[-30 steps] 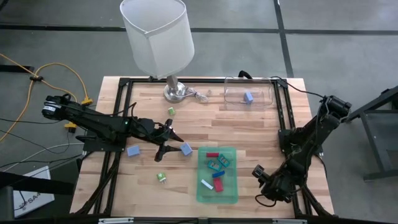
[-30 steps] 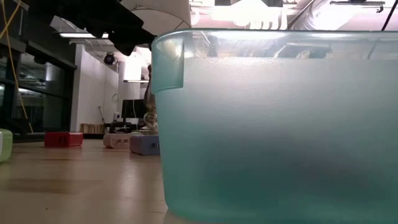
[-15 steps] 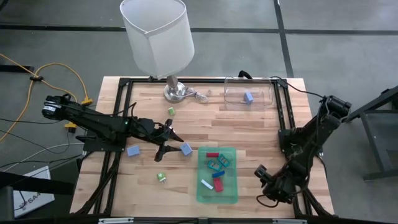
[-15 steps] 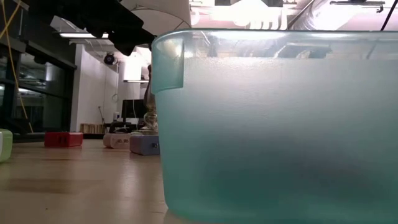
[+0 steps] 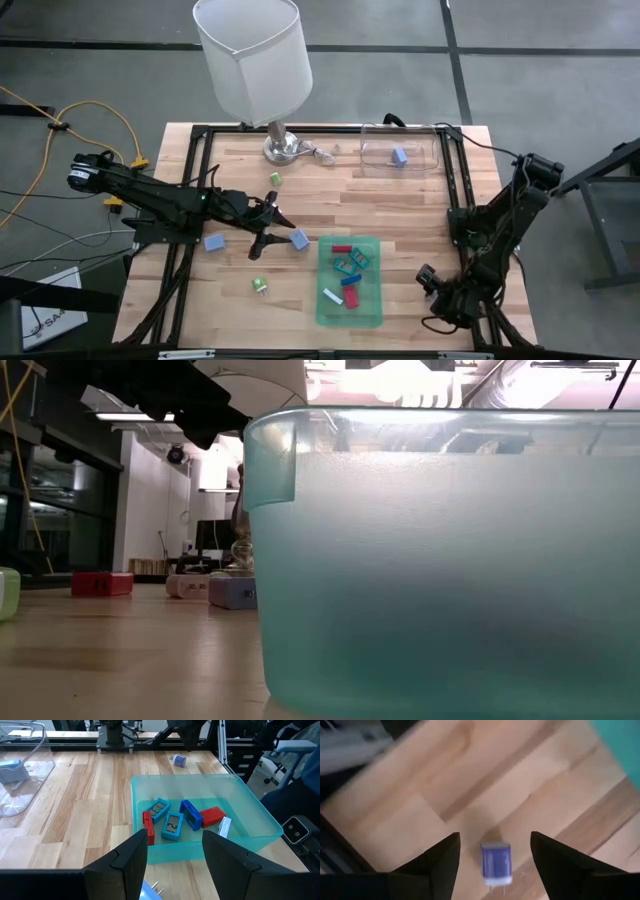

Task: Pick & Place Office items
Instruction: Put the violet charger adapter into the transparent bin

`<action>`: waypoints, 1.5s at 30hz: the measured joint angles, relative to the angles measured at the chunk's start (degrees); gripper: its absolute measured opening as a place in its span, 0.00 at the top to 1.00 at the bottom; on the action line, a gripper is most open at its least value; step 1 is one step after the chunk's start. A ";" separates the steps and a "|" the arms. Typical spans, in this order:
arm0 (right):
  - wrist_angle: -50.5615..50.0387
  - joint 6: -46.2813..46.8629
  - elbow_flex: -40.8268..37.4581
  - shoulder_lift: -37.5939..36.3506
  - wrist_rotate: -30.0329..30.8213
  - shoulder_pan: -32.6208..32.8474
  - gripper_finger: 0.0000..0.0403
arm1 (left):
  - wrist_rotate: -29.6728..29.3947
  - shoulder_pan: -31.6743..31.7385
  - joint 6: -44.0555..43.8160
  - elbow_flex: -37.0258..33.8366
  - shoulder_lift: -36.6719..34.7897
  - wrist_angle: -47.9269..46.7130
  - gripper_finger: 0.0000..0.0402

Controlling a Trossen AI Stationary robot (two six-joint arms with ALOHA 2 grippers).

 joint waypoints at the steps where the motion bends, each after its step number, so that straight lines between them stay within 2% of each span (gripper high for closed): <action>1: 0.09 0.04 -0.84 0.00 0.12 0.16 0.44 | -0.02 0.00 0.00 0.00 0.00 0.00 0.54; 17: 5.09 2.40 -8.06 0.00 0.14 0.15 0.44 | 0.00 0.00 -0.02 0.00 0.00 0.00 0.54; 27: 6.26 2.68 -9.67 0.02 0.20 0.15 0.44 | -0.01 0.00 0.00 0.01 0.02 0.01 0.54; 45: 6.34 2.82 -9.66 0.02 1.18 0.15 0.64 | -0.02 0.00 0.00 0.00 0.02 0.00 0.54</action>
